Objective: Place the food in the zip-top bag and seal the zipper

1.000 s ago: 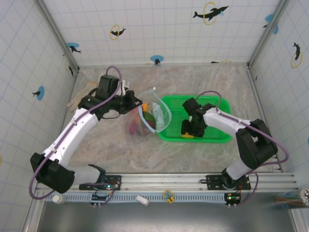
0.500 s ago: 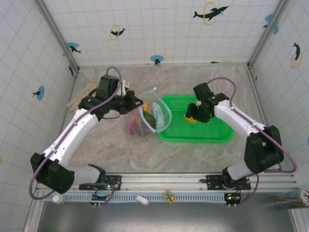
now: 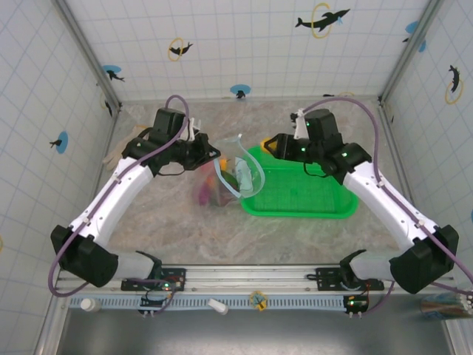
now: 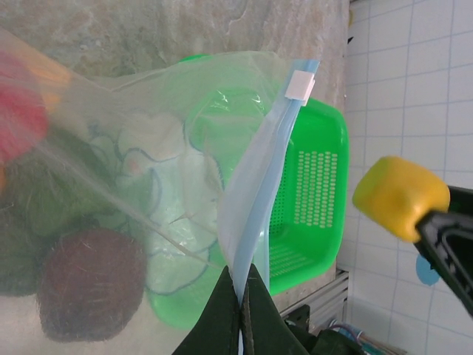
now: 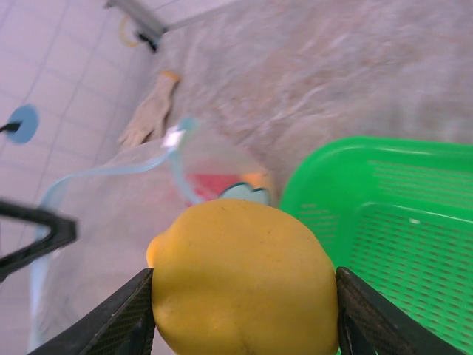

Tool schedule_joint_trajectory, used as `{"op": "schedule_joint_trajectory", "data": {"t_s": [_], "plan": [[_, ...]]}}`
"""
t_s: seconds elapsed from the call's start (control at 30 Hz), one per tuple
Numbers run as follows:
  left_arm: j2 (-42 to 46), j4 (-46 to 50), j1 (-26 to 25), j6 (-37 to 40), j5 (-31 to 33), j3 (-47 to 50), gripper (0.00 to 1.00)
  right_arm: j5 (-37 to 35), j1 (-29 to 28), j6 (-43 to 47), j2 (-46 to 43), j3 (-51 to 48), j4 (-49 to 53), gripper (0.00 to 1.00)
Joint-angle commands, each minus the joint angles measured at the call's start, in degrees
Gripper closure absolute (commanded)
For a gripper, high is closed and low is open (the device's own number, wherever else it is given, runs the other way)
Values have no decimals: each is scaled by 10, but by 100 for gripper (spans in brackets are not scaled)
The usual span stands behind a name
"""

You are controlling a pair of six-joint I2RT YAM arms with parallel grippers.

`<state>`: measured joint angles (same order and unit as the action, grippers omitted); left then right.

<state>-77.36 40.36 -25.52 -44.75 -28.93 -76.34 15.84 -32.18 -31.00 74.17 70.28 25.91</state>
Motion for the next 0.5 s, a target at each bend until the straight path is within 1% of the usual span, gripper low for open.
{"op": "schedule_joint_trajectory", "data": {"t_s": [0.0,0.2,0.47], "plan": [[-6,24,-1,23,-3,-28,100,31,-39,41,-8,3,-60,46],[-5,19,-1,18,1,-26,100,39,-89,54,25,2,-77,47],[4,5,-1,16,8,-17,100,-3,-136,66,82,-1,-104,46]]}}
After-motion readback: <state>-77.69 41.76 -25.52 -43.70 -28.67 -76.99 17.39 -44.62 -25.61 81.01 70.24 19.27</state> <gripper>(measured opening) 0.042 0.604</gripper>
